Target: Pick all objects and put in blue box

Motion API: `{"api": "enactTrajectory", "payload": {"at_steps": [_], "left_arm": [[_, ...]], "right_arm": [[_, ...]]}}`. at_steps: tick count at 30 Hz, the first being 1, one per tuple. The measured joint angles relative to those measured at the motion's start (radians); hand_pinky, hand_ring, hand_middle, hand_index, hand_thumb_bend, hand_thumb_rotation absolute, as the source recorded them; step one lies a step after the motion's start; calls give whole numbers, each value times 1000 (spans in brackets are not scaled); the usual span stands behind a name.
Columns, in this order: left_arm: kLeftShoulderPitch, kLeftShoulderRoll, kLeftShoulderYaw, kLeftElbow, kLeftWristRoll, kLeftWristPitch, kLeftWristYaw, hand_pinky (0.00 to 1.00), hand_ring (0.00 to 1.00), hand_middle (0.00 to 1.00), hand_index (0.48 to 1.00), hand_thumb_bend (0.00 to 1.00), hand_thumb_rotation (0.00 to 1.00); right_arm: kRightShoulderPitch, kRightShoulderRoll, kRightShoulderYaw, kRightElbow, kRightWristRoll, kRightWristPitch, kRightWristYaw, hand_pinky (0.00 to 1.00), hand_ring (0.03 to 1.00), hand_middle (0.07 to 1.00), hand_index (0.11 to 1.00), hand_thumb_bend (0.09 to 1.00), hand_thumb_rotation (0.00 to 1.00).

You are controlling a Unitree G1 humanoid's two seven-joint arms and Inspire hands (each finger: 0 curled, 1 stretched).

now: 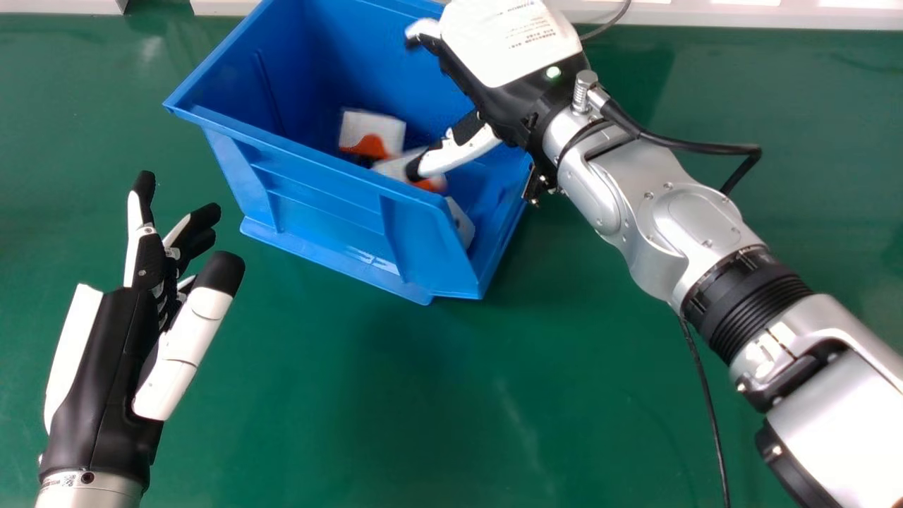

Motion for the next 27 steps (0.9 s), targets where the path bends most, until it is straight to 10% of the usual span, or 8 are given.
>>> {"api": "enactTrajectory", "payload": {"at_steps": [16,27], "left_arm": [[-21,3,0,10,2,0,0,858,926,927,926,863,928],[-54,20,6,40,3,0,6,856,924,926,924,874,934]], "right_arm": [[133,-128,-21,-239,10,-20,36,1000,1000,1000,1000,566,990],[462,-374,-218,-735,69,-34,174,1000,1000,1000,1000,496,986]]}}
